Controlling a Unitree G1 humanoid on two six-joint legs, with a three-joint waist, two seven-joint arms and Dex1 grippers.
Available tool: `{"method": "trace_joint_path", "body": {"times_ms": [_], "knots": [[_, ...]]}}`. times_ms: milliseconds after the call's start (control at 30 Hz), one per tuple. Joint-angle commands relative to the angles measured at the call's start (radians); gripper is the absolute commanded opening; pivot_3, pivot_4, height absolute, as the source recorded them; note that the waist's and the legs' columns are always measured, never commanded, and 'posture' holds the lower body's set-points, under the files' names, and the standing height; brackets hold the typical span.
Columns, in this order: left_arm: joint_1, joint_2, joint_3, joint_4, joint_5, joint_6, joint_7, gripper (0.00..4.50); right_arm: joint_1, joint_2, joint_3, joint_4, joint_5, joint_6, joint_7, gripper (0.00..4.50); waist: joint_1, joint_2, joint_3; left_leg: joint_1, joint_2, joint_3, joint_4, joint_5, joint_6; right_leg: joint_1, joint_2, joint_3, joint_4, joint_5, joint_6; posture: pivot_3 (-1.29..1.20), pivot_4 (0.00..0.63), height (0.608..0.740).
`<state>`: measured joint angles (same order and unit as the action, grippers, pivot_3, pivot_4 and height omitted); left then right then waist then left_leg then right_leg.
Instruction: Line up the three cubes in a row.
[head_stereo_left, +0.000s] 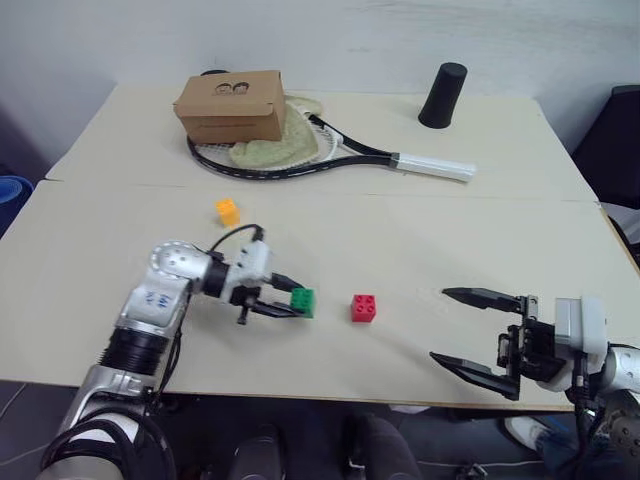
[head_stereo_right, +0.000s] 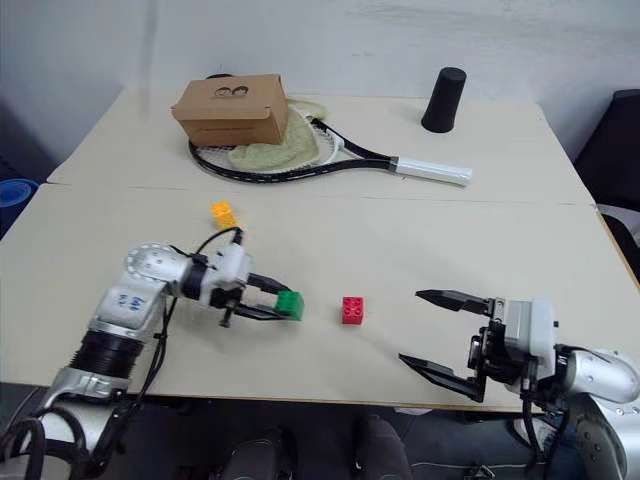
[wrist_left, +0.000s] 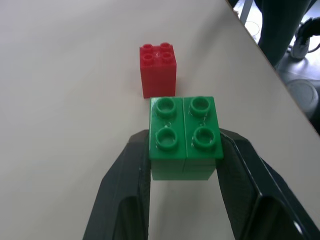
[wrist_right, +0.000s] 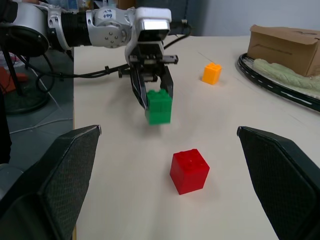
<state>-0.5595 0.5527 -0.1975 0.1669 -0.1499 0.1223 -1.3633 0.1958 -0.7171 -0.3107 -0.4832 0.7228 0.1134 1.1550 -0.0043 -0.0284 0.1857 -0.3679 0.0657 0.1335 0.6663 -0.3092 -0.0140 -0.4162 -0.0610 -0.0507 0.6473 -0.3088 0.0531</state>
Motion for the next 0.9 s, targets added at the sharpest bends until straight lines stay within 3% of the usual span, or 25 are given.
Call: {"method": "trace_joint_path", "body": {"times_ms": [33, 700, 733, 900], "knots": [[0.014, 0.007, -0.005, -0.026, 0.022, -0.004, 0.056, 1.47, -0.014, 0.009, 0.003, -0.029, 0.0, -0.001, -0.023, 4.5, 0.0, 0.0, 0.0, 0.0, 0.001, 0.0, 0.0, 0.0, 0.0, 0.0, -0.001, 0.0, 0.0, 0.0, 0.0, 0.0, 0.15, 0.74], [-0.071, -0.025, -0.063, 0.1, 0.043, -0.005, 0.06, 1.47, -0.017, 0.027, 0.038, -0.038, -0.015, -0.003, -0.072, 4.5, 0.005, 0.0, 0.0, 0.0, 0.0, -0.002, 0.0, 0.001, 0.001, 0.001, 0.0, -0.002, 0.0, 0.0, 0.0, 0.0, 0.15, 0.74], [-0.068, -0.025, -0.056, 0.092, 0.038, -0.005, 0.064, 2.18, -0.014, 0.03, 0.037, -0.035, -0.016, -0.007, -0.069, 4.5, 0.004, 0.0, 0.0, 0.0, 0.001, -0.002, 0.0, 0.001, 0.001, 0.001, 0.0, -0.002, 0.0, 0.0, 0.0, 0.0, 0.15, 0.74], [-0.041, 0.008, 0.026, 0.017, -0.03, -0.002, 0.076, 3.58, -0.005, 0.051, 0.042, -0.007, -0.03, -0.037, -0.051, 4.5, 0.003, 0.0, 0.0, -0.001, 0.001, -0.002, 0.0, 0.001, 0.001, 0.001, 0.0, -0.002, 0.0, 0.0, 0.0, 0.0, 0.15, 0.74]]}}
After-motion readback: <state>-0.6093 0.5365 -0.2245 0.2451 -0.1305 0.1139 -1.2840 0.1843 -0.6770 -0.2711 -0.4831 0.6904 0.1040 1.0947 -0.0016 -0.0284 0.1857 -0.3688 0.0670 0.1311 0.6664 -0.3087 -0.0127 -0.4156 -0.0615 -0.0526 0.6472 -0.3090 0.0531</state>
